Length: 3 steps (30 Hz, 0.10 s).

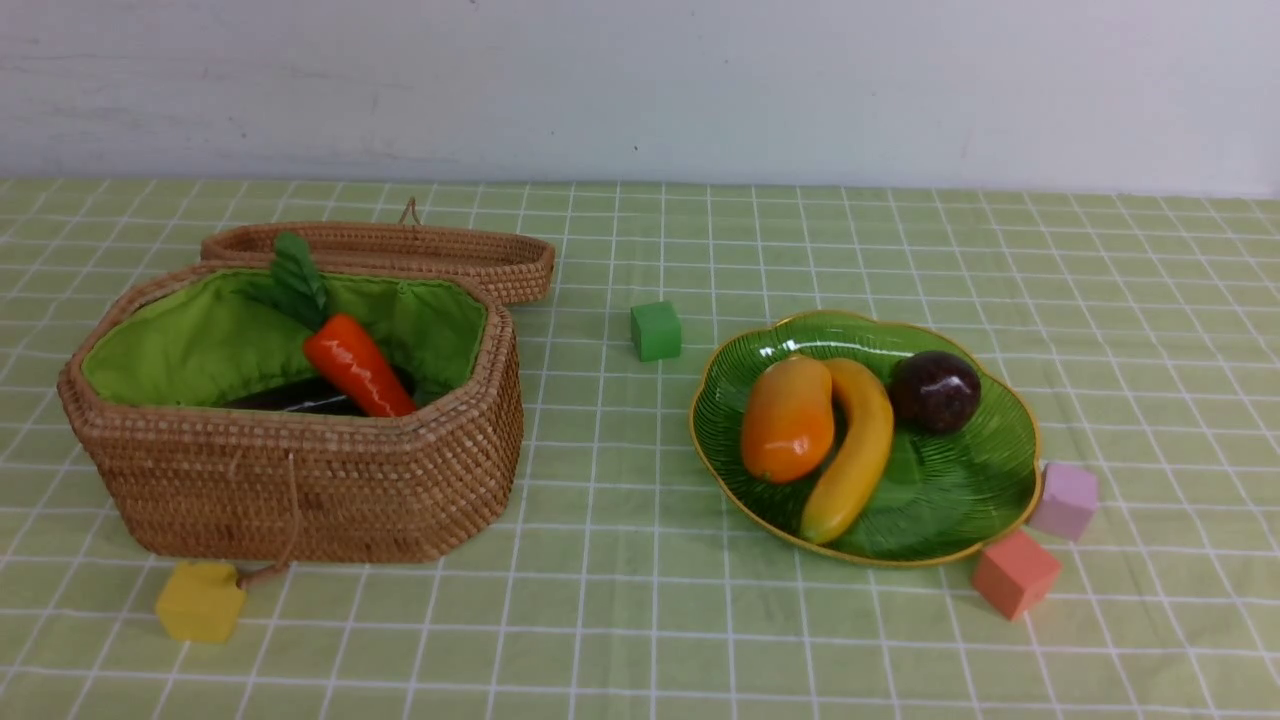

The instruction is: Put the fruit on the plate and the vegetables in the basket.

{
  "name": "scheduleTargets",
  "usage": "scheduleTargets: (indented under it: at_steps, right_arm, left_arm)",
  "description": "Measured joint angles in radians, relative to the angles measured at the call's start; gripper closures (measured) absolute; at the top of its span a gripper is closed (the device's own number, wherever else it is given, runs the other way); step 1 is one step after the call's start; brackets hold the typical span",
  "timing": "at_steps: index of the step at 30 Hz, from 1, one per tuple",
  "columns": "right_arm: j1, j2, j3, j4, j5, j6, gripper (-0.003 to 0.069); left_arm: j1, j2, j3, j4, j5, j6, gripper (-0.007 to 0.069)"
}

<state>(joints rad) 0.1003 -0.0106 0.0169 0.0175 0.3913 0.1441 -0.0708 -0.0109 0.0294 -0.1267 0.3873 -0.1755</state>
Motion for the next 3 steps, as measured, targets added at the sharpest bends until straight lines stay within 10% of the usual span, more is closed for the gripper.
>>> scheduleTargets:
  at_steps: [3]
  right_arm:
    - [0.0, 0.0, 0.0, 0.0, 0.0, 0.0, 0.0588]
  left_arm:
    - [0.0, 0.0, 0.0, 0.0, 0.0, 0.0, 0.0608]
